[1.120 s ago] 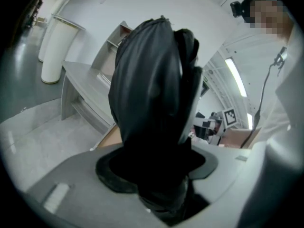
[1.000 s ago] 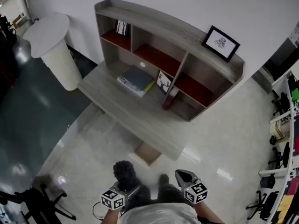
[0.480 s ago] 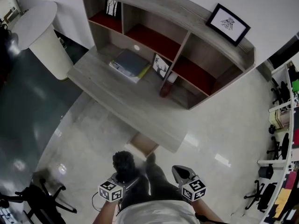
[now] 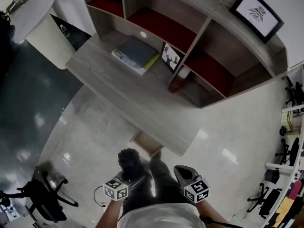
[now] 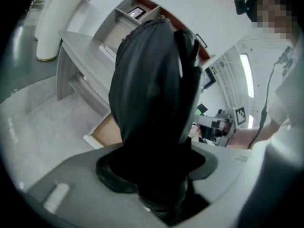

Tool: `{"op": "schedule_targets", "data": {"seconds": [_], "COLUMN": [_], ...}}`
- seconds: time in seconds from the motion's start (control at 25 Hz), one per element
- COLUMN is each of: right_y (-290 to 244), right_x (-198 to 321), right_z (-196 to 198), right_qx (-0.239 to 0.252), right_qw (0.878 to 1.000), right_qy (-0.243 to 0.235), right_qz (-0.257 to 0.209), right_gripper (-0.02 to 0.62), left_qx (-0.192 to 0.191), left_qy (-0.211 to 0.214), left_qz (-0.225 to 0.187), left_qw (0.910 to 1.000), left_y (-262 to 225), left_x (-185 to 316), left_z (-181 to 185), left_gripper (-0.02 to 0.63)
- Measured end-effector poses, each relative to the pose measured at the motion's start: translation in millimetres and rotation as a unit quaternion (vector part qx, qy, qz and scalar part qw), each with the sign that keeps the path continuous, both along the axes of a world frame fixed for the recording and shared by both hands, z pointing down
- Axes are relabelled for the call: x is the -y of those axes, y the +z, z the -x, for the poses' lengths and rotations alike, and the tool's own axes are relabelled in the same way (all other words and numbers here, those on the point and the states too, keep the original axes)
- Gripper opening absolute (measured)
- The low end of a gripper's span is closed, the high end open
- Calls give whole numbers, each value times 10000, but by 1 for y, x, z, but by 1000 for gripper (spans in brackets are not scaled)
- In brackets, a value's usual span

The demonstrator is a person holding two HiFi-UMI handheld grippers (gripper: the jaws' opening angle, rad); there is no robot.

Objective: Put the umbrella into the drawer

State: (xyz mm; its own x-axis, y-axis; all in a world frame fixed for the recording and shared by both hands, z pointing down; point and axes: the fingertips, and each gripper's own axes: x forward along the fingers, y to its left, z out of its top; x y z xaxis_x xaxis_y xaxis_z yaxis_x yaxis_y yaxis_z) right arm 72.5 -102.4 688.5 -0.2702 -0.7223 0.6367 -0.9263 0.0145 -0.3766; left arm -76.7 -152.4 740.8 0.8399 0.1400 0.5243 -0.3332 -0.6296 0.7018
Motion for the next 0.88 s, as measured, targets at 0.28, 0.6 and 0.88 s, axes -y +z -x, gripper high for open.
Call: {"op": "schedule_targets", "data": {"seconds": [0.28,0.6,0.88], "right_y": [39,85,114], "right_x": [16,32,44], "right_z": [-2,0,16], "right_qx": [185,268,369], "right_qw": [9991,9965,9945], "right_qy": [-289,-658,-825], "right_qz": [233,446,529], "right_gripper": [6,6,6], "left_qx": [193,399,538], "left_qy": [-150,-247,-259], "left_qz": [191,495,784], "left_qw": [9995,9977,9951], "left_y": [51,119,173], "left_x": [12,18,18], "left_z": [-21,-38,-46], "left_gripper": [258,256,255]}}
